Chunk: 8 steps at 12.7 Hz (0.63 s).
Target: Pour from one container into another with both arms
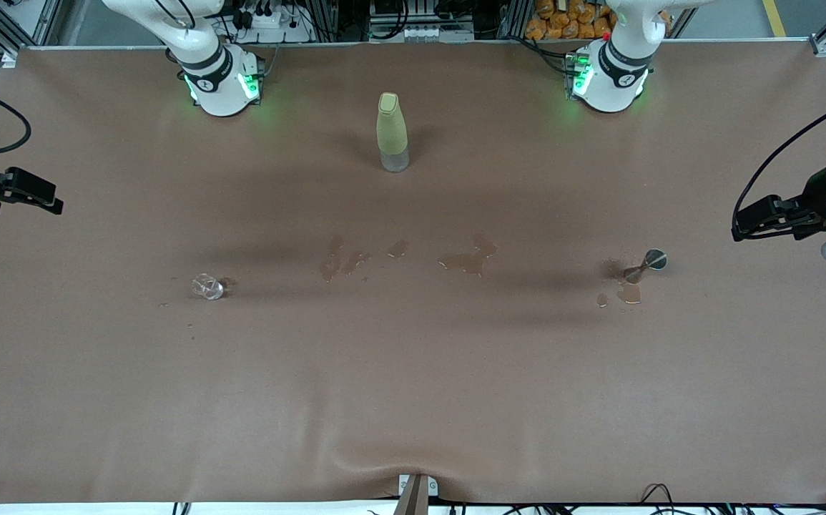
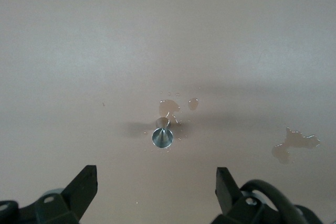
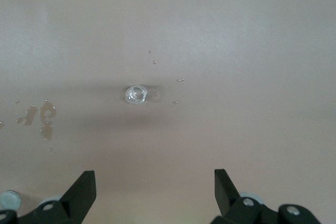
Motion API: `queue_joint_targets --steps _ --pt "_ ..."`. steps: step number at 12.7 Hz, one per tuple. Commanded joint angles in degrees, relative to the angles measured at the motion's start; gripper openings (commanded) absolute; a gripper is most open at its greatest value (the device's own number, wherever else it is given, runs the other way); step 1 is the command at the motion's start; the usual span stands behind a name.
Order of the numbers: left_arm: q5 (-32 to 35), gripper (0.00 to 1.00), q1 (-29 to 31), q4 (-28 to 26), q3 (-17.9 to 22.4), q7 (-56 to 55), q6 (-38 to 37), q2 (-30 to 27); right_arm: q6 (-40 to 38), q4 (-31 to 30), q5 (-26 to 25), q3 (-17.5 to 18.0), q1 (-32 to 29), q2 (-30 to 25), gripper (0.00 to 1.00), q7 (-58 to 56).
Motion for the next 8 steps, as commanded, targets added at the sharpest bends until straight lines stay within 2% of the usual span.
queue_joint_targets --steps 1,8 --pt "-0.9 1.00 0.1 0.7 0.0 -0.3 -1.0 0.0 -0.6 1.4 -0.3 -0.2 0.7 0.5 1.00 -0.3" --pt "-0.9 1.00 0.0 0.7 0.0 -0.3 -1.1 -0.1 -0.9 1.4 -0.5 -0.2 1.0 0.4 1.00 -0.6"
